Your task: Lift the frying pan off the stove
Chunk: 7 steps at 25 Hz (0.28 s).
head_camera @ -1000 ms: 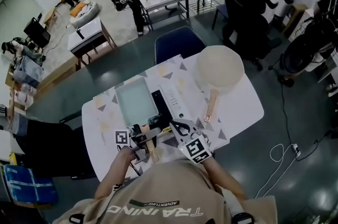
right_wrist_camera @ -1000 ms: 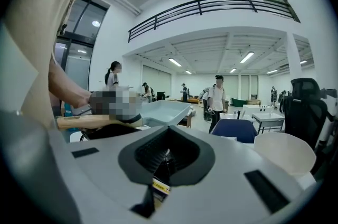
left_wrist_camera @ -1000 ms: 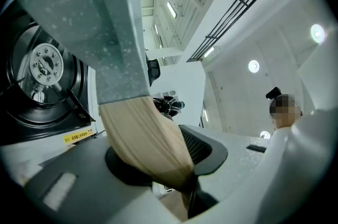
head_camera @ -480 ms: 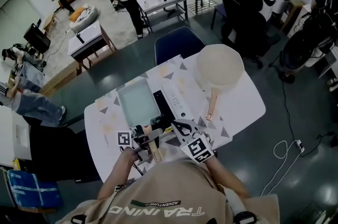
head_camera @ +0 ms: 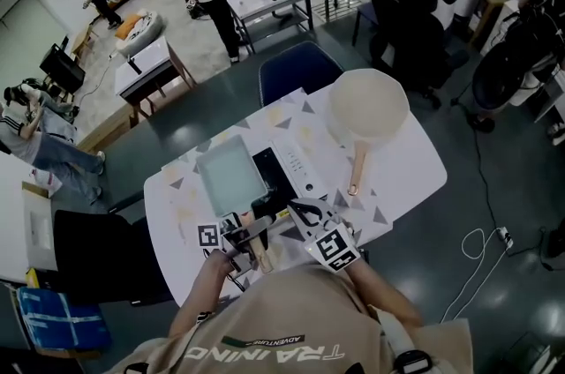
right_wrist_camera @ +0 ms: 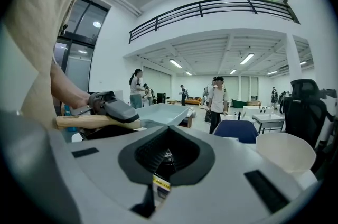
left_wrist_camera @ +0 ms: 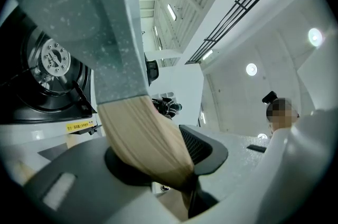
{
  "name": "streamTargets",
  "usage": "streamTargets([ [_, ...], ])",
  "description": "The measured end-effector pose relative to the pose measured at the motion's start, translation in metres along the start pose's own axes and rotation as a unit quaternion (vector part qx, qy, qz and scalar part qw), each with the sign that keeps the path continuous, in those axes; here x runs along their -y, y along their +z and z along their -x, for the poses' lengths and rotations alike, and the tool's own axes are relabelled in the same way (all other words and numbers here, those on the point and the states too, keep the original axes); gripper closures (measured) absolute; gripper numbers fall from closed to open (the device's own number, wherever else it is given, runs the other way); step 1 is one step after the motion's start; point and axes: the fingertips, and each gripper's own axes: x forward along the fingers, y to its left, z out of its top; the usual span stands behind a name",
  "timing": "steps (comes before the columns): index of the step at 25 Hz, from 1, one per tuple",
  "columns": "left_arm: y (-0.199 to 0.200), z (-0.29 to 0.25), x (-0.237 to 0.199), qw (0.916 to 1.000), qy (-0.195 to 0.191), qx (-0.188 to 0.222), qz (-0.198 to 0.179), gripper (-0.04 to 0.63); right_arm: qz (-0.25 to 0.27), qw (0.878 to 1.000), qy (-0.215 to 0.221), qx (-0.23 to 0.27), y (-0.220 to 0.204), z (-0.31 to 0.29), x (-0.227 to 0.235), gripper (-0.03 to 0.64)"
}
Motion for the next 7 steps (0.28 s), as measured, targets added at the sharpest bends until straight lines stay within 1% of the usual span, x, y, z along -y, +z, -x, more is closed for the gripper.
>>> streamTargets([
  [4, -0.0038, 0.0015, -0.0023, 1.0000, 0.002, 0.001, 0.003, 0.453, 0.001, 1.000, 0.000, 0.000, -0.0012, 0.0010, -0.0006, 0.621],
  [7, -0.0054, -0.0009, -0.0008, 1.0000, -0.004, 0.007, 0.000, 0.451, 0.006, 1.000, -0.002, -0.001, -0.0020, 0.0044, 0.0004, 0.621],
])
